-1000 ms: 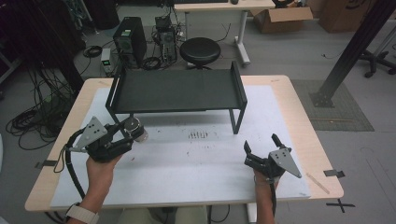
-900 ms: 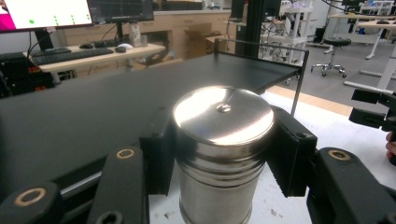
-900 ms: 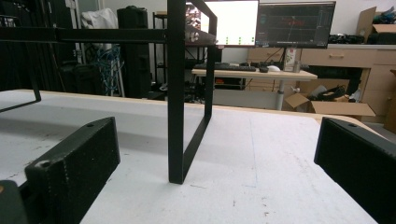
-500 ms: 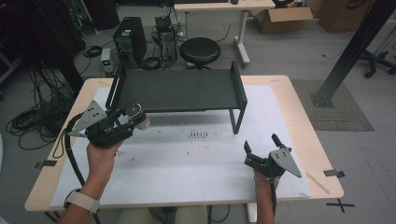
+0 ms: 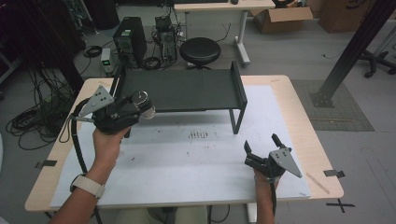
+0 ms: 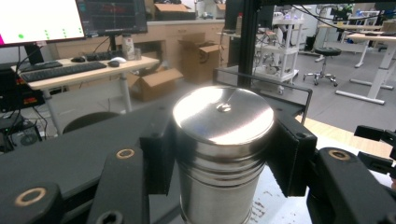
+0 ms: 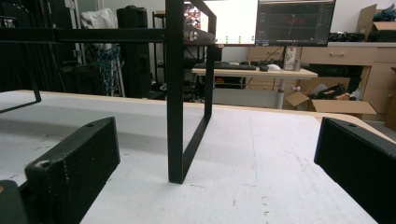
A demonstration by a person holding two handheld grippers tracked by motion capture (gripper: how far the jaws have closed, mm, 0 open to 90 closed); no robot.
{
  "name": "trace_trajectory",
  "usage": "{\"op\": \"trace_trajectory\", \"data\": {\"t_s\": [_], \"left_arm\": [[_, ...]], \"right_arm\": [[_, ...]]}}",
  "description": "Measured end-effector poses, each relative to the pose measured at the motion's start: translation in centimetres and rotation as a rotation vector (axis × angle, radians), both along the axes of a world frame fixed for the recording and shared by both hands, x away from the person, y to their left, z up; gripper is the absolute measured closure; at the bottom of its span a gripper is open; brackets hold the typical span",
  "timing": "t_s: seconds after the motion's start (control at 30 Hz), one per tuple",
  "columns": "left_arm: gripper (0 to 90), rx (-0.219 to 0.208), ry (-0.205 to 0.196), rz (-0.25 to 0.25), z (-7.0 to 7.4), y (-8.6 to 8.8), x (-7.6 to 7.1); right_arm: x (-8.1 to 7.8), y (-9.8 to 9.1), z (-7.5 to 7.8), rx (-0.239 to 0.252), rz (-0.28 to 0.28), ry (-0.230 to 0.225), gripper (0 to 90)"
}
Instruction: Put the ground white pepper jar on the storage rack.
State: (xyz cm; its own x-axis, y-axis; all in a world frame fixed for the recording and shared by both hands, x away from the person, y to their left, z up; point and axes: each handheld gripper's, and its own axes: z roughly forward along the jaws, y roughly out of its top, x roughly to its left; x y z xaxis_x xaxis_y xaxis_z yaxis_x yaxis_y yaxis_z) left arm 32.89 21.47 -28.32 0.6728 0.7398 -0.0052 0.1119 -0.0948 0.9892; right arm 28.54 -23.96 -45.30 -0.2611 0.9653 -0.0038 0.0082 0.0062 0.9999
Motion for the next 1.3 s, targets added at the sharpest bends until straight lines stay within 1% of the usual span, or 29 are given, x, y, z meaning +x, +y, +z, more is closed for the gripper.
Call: {"op": "trace_trajectory", "data": {"t_s": [0.13, 0.33, 0.47, 0.57, 0.7, 0.87, 1.0, 1.1, 1.3], "left_arm": [[49.5, 0.004, -0.010, -0.010, 0.6, -0.6, 0.7], [49.5, 0.000, -0.003, -0.024, 1.3, -1.6, 2.3], [49.5, 0.012, -0.007, -0.028, 1.9, -2.3, 3.4], [49.5, 0.021, -0.003, -0.030, 2.1, -2.8, 4.3], [49.5, 0.038, -0.009, -0.035, 2.3, -3.4, 5.4], [49.5, 0.022, 0.002, -0.033, 2.3, -3.9, 6.7], [49.5, 0.029, 0.010, -0.029, 2.3, -4.4, 7.7], [49.5, 0.020, 0.019, -0.023, 2.2, -4.8, 8.4], [49.5, 0.059, 0.027, -0.012, 2.2, -5.7, 10.0]], "right_arm": [[0.0, 0.0, 0.0, 0.000, 0.000, 0.000, 0.0], [0.0, 0.0, 0.0, 0.000, 0.000, -0.001, 0.0], [0.0, 0.0, 0.0, 0.000, 0.000, 0.000, 0.0], [0.0, 0.0, 0.0, -0.001, 0.001, -0.001, 0.0], [0.0, 0.0, 0.0, -0.003, 0.001, 0.001, 0.0], [0.0, 0.0, 0.0, -0.001, 0.002, 0.001, 0.0], [0.0, 0.0, 0.0, 0.000, 0.002, 0.000, 0.0], [0.0, 0.0, 0.0, 0.001, 0.002, 0.001, 0.0], [0.0, 0.0, 0.0, 0.001, 0.002, 0.000, 0.0]]}}
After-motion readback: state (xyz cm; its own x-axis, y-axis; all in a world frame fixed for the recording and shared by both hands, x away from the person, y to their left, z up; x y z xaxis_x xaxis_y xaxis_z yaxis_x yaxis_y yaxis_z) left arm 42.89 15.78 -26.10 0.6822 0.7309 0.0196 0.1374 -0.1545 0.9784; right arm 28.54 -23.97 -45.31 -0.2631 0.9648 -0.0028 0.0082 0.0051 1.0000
